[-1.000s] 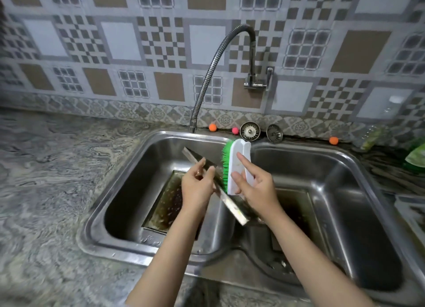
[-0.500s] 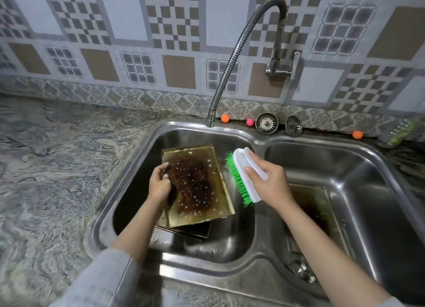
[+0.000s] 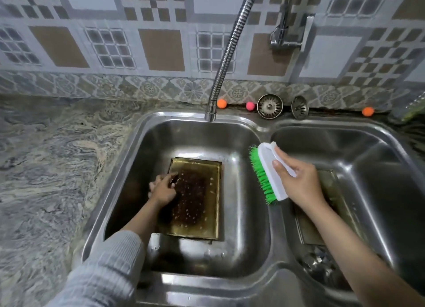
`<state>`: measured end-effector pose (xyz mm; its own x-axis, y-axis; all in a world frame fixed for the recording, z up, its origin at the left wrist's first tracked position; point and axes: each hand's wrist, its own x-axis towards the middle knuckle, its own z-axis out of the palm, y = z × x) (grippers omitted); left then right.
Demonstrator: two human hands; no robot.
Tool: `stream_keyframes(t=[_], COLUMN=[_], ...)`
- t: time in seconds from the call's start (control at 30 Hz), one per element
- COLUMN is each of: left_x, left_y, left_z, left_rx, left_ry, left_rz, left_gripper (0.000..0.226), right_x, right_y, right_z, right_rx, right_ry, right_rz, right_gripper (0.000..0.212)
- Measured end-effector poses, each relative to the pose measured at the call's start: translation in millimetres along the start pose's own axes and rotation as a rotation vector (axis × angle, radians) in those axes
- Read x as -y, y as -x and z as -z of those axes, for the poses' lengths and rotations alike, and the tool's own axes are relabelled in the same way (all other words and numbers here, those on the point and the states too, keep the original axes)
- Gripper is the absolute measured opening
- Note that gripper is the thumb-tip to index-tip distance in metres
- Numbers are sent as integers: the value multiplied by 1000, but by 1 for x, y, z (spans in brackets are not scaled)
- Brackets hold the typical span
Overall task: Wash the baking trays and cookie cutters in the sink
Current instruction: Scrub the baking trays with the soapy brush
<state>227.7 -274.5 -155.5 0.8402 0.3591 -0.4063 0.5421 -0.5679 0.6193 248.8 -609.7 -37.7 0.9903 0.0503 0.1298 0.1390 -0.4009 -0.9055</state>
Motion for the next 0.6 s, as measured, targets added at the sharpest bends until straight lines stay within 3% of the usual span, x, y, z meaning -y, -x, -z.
stream_keyframes(t=[0.07,0.17,0.3,0.37,0.47,0.6], left_x=[-14,-50,-133,-179,-233,-255], left_y=[4,20,59,83,112,118], left_z=[-1,-11,-49,-78,-137,-228], left_rx=[-73,-176,-234,-248,-74,233], left_ry=[-154,-136,173,347,498,208], left_rz=[-18,-161,-429,-472,-404,-255], left_gripper=[47,45,38,30,20,31], right_x=[-2,-5,-22,-30,-41,-54], right_y=[2,6,13,19,26,32], right_z=[11,35,80,108,154,217], right_rx=[-35,-111,-190,-240,-307,-354], right_ry=[7,17,38,47,101,174], right_rz=[-12,-43,-81,-108,-114,-131], right_gripper=[35,35,34,34,33,31])
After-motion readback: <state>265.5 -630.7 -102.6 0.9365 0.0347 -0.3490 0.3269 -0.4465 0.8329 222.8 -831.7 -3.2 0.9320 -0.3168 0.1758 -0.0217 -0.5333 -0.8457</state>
